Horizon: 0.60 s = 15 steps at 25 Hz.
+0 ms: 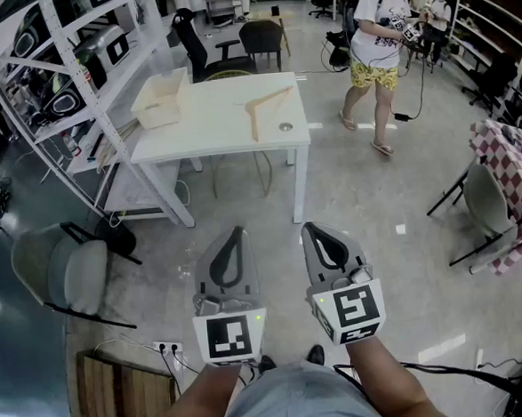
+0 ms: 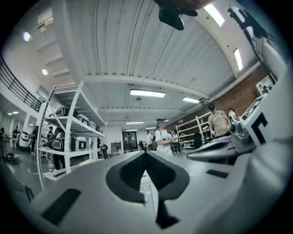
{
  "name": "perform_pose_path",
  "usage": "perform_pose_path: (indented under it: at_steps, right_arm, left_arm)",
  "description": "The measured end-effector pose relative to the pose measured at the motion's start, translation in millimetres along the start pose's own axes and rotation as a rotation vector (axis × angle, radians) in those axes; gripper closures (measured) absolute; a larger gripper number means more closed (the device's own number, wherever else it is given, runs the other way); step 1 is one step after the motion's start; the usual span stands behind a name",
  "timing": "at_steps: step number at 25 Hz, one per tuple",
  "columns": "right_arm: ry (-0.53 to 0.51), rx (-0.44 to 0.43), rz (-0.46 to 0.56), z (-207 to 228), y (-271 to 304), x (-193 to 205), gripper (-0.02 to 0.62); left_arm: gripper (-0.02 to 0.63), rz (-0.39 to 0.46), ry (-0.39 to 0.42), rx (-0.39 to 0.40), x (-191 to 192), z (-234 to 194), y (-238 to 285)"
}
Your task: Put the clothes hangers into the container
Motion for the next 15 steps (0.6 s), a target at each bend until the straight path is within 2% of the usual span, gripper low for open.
perform_pose_path:
  at_steps: [10, 15]
  right_arm:
    - [0.006, -0.025, -0.001, 31.5, -11.4, 10.1, 0.584]
    - [0.025, -0.084, 0.001, 51.6, -19.0, 19.3, 0.584]
  left_arm:
    - [0.594, -0.002, 0.006, -0.004, -6.1, 34.5, 11.3]
    - [0.595, -0.002, 0.011, -0.023, -6.1, 61.4, 16.8]
Point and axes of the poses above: the fingertips, and each gripper's own axes: y forward along the fingers, z to its right, x out of its underside, the point moved 8 cm from there along -y, backward along the fingers, and after that the axes turned 9 degrees about -z, right-handed, at the moved point
